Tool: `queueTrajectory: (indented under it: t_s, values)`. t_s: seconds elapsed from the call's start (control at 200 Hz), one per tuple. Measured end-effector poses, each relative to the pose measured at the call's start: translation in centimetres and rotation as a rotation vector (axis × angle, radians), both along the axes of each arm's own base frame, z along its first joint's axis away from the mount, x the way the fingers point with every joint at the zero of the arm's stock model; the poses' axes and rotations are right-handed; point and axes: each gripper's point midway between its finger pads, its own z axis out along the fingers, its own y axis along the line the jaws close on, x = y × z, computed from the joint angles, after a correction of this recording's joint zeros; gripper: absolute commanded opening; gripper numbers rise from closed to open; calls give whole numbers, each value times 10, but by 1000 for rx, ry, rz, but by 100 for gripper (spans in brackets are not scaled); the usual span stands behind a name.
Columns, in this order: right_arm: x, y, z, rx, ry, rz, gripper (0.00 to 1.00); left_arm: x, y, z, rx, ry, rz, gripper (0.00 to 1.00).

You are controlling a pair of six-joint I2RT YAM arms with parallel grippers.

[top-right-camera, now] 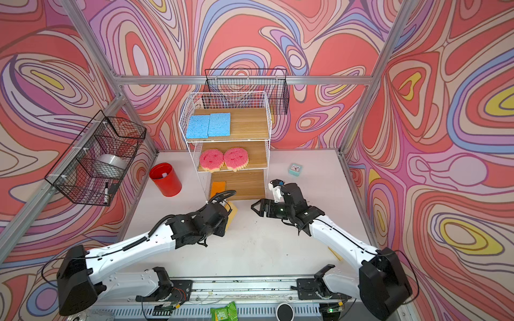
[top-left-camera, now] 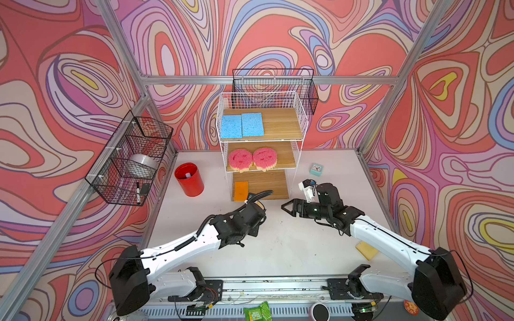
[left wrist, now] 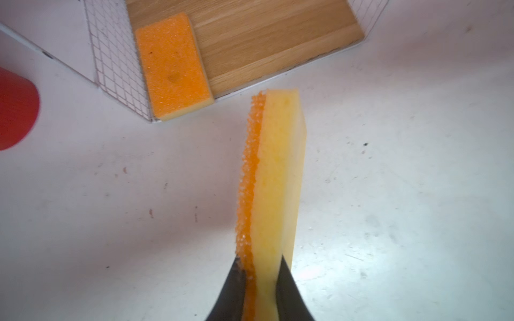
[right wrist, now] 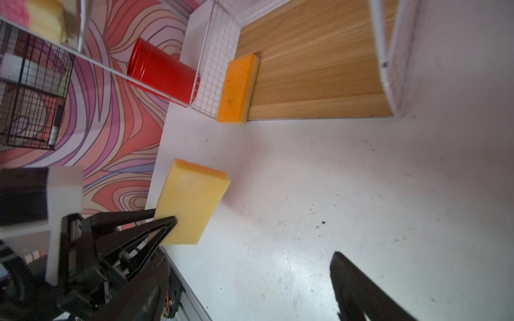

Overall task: Place and organize the cleaning sponges onto the shelf
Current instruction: 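Lower the sponge orange side up with the left gripper while the right draws back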

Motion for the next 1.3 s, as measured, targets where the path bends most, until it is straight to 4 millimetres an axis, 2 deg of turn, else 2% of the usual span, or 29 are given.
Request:
queueTrajectory:
  t_s: [0.08, 0.175, 0.29, 0.461, 0.591, 0.741, 0.961, 1.086, 1.297]
  values:
    - [7, -30, 1, -2, 0, -109, 94, 0, -2, -1, 127, -27, -21, 22]
    - [11, -63, -6, -8, 29, -223, 94, 3, -23, 3, 224, -68, -53, 22]
    - [10, -85, -13, -10, 59, -295, 94, 5, -41, -11, 317, -81, -83, 23]
    - [6, -96, -11, -13, 67, -325, 94, 2, -49, -38, 463, -64, -114, 27]
    - [5, -105, -12, -18, 77, -353, 96, -4, -77, -42, 480, -88, -151, 37]
    - [7, -116, -26, -35, 131, -384, 96, -13, -107, -45, 462, -100, -195, 49]
    - [8, -128, -44, -21, 211, -406, 96, -17, -125, -61, 451, -62, -218, 63]
    - [7, -130, -48, -7, 231, -400, 96, -17, -140, -66, 431, -47, -232, 65]
    - [4, -123, -54, 16, 269, -352, 96, -21, -168, -76, 392, -24, -266, 80]
